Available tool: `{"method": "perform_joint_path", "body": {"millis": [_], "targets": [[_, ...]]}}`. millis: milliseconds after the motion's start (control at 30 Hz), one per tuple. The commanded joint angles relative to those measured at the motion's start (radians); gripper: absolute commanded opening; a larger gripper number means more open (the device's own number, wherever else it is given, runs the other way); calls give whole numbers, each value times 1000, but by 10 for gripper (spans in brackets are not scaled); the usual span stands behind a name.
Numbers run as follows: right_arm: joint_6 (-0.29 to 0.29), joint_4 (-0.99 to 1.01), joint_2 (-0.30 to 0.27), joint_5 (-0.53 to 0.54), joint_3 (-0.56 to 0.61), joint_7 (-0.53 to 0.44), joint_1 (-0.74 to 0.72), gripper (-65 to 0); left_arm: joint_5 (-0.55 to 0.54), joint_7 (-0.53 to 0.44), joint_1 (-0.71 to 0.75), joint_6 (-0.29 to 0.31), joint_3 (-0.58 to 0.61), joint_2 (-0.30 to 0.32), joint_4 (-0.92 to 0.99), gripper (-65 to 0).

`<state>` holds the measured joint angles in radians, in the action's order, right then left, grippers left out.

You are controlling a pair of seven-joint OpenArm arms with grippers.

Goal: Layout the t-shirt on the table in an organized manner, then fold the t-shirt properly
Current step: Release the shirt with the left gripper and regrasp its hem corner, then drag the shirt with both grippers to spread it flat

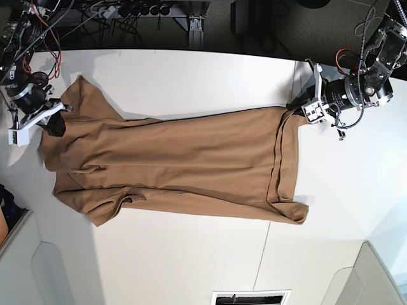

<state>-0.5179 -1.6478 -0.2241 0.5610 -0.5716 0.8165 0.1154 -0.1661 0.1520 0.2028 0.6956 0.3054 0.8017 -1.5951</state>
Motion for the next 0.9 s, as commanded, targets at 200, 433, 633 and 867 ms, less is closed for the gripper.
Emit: {"method": "perform_joint_path", "body": {"millis": [200, 433, 633, 867], "targets": [[-6, -9, -17, 129, -14, -17, 129, -304, -418, 195, -6, 3, -200, 21, -8, -650], [-6, -9, 6, 132, -5, -6, 129, -281, -615, 364, -6, 3, -261, 21, -8, -650], [-6, -9, 33, 127, -2, 48, 157, -281, -638, 377, -6, 3, -261, 21, -8, -650], [-6, -12, 34, 143, -2, 45, 236, -281, -638, 381, -6, 3, -261, 21, -8, -650]]}}
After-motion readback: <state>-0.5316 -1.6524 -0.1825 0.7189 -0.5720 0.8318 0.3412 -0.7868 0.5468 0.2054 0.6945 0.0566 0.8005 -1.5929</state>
